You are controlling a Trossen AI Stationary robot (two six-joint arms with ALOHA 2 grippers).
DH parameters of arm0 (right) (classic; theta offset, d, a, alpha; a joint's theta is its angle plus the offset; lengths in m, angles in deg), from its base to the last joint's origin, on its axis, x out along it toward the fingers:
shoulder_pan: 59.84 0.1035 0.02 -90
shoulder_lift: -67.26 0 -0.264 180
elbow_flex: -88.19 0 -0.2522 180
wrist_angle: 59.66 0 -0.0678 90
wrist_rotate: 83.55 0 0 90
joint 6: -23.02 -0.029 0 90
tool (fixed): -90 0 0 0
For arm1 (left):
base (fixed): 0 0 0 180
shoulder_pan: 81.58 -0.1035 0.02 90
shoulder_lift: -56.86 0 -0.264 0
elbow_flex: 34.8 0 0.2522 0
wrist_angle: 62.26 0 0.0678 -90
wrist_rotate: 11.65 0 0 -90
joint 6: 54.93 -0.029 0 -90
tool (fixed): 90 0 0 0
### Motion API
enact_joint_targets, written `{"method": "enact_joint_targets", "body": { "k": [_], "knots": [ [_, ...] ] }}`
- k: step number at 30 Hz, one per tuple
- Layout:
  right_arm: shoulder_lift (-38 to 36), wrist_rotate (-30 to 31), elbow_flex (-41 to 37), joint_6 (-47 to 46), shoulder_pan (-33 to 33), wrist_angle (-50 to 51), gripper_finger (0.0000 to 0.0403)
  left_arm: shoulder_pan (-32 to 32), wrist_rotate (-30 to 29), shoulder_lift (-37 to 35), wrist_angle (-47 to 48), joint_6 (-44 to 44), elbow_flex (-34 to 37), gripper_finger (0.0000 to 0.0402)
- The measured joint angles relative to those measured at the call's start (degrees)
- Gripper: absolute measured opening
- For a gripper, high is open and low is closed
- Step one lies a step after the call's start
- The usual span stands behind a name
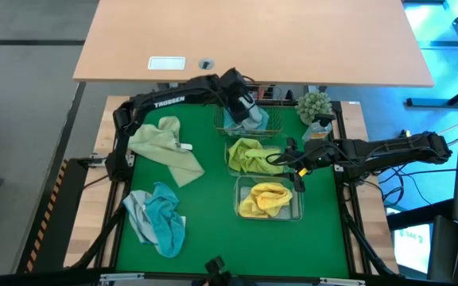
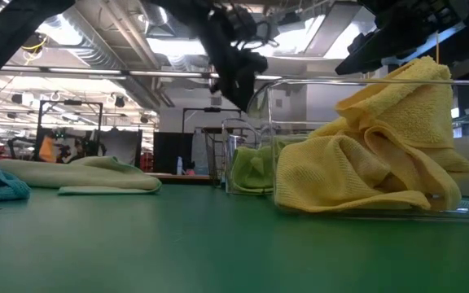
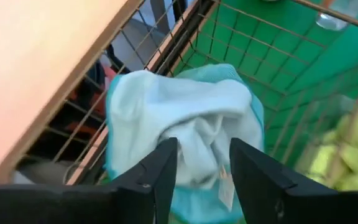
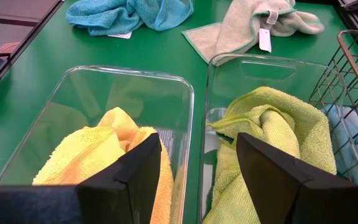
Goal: Sort microfiber towel by color & place in baskets
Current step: Put the light green microfiber towel into the top transparent bin
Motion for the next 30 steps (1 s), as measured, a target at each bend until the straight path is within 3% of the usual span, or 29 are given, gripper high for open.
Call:
{"method": "enact_joint_targets", "body": {
  "k": [8, 16, 25, 30],
  "knots": [
    [0.0, 0.0, 0.0, 0.0, 0.0, 0.0, 0.0209, 1.6, 0.1, -0.1, 21.6, -1.0, -9.8, 0.0141],
    [0.0, 0.0, 0.0, 0.0, 0.0, 0.0, 0.0209, 2.8, 1.5, -0.5, 39.2, -0.5, -10.4, 0.0141],
    [0.0, 0.0, 0.0, -0.9, 0.0, 0.0, 0.0209, 6.6, 1.5, -0.5, 44.3, -0.3, -10.2, 0.0141],
    [0.0, 0.0, 0.0, -1.0, 0.0, 0.0, 0.0209, 10.8, 0.9, -0.5, 43.5, -1.1, -6.0, 0.0141]
  ]
}}
